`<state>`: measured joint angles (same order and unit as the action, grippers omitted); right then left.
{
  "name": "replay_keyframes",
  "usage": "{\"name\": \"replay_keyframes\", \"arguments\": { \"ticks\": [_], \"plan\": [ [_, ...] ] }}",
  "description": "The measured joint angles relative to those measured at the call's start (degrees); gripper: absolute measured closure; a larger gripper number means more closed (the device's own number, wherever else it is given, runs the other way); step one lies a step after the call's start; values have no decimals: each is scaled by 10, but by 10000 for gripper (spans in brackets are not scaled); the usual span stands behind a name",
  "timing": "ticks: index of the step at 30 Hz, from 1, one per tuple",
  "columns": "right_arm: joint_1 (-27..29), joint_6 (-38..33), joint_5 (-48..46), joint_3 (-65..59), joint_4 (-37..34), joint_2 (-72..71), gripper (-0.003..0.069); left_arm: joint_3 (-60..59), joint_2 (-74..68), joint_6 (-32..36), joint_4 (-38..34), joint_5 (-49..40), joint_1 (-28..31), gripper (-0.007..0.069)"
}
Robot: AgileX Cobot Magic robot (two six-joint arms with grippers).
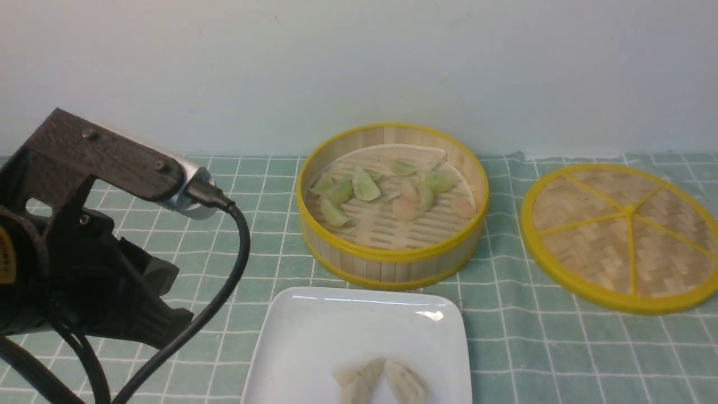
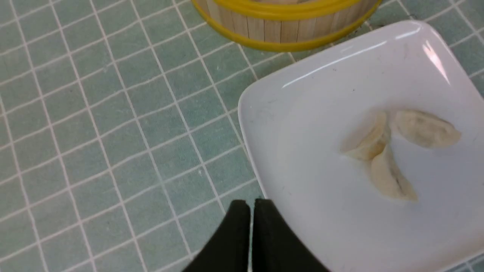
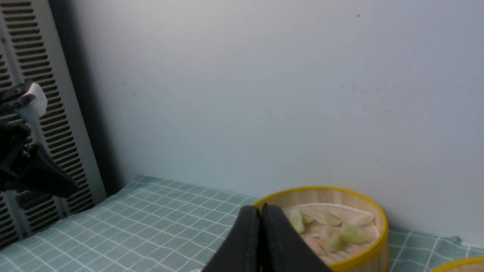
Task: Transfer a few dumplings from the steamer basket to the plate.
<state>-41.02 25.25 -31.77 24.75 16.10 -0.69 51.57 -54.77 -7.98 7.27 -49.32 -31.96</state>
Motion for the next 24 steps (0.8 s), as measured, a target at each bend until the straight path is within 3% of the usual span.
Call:
{"name": "replay_keyframes", "arguments": {
  "ticks": [8,15,24],
  "plan": [
    [0,18,36,-23,42,7,672,-13,66,0,-30,24,-1,631],
    [0,18,44,-23,44,7,672,-111,303,-15,-34,90,-1,631],
    [0,20,44,-23,44,7,672,-200,430,-17,-30,138,-1,631]
  ]
}}
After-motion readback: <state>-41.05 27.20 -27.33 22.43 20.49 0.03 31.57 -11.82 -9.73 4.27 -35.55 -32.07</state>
